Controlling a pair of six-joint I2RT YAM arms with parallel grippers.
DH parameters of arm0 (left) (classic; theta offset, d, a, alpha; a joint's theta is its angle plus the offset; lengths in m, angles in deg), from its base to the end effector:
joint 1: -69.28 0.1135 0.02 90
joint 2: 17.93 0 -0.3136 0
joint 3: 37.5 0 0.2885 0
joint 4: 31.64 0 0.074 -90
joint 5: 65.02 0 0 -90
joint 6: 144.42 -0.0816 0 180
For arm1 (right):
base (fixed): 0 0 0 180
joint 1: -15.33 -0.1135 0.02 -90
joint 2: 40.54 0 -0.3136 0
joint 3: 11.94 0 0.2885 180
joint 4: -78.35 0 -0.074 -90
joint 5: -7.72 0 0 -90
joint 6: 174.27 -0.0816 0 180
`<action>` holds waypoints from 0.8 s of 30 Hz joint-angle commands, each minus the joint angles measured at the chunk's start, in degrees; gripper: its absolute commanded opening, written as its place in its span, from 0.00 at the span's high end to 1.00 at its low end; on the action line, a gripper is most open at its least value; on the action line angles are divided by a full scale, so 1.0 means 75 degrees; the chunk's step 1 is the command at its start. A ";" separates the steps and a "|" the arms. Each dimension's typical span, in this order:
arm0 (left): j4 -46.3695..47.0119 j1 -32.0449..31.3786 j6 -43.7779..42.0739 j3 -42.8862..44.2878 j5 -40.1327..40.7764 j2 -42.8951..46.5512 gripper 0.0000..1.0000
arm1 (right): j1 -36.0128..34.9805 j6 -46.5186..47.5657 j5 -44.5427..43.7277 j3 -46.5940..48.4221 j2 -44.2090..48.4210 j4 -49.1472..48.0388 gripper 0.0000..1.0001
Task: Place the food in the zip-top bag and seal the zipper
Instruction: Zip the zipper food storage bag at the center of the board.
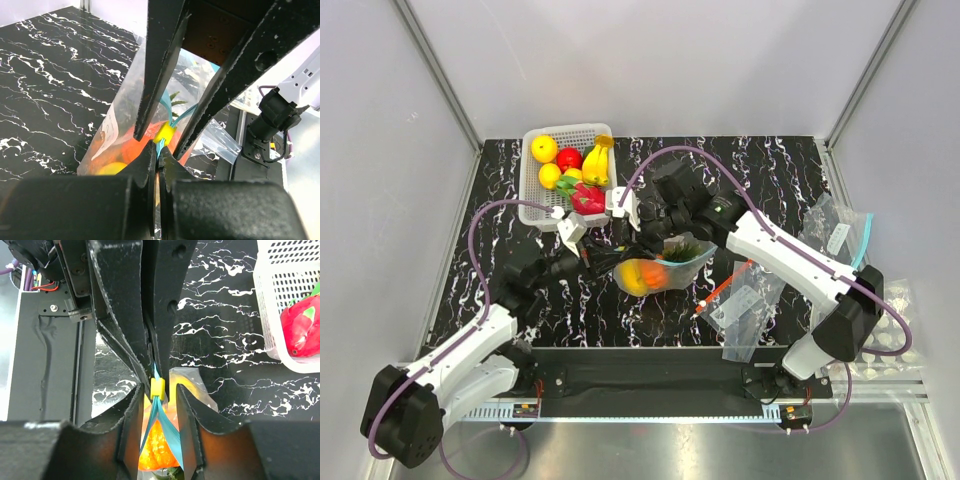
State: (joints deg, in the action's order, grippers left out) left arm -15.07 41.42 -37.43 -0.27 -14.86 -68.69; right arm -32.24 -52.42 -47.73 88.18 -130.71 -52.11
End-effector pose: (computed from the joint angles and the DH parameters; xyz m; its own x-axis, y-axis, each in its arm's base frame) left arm 0.1865 -0.1577 0.2961 -0.2253 -0.1347 -0.9649 0.8978 0.3561 -0.2593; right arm 0.2451 0.3367 0.3870 0.1112 -0.5226 -0.8453 -0.9938 -0.0502 -0.0997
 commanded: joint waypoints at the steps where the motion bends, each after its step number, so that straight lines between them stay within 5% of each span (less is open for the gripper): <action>1: 0.0526 0.0046 0.0066 0.0104 0.0097 0.0030 1.00 | -0.0114 -0.0076 -0.0001 0.0099 0.0140 -0.0271 0.60; 6: 0.0537 0.0070 0.0090 0.0128 0.0050 -0.0087 1.00 | -0.0114 -0.0087 0.0011 0.0052 0.0292 -0.0353 0.57; 21: 0.0373 0.0128 -0.0016 0.0093 0.0155 -0.0040 1.00 | -0.0114 -0.0005 -0.0036 0.0075 0.0433 -0.0271 0.75; 24: 0.0361 0.0140 -0.0004 0.0104 0.0155 -0.0040 1.00 | -0.0103 -0.0017 -0.0047 0.0087 0.0410 -0.0248 0.87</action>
State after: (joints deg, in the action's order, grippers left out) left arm -14.85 41.90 -37.21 -0.27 -14.90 -69.43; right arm -32.46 -52.50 -48.41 88.16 -129.64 -52.73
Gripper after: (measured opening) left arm 0.012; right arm 0.179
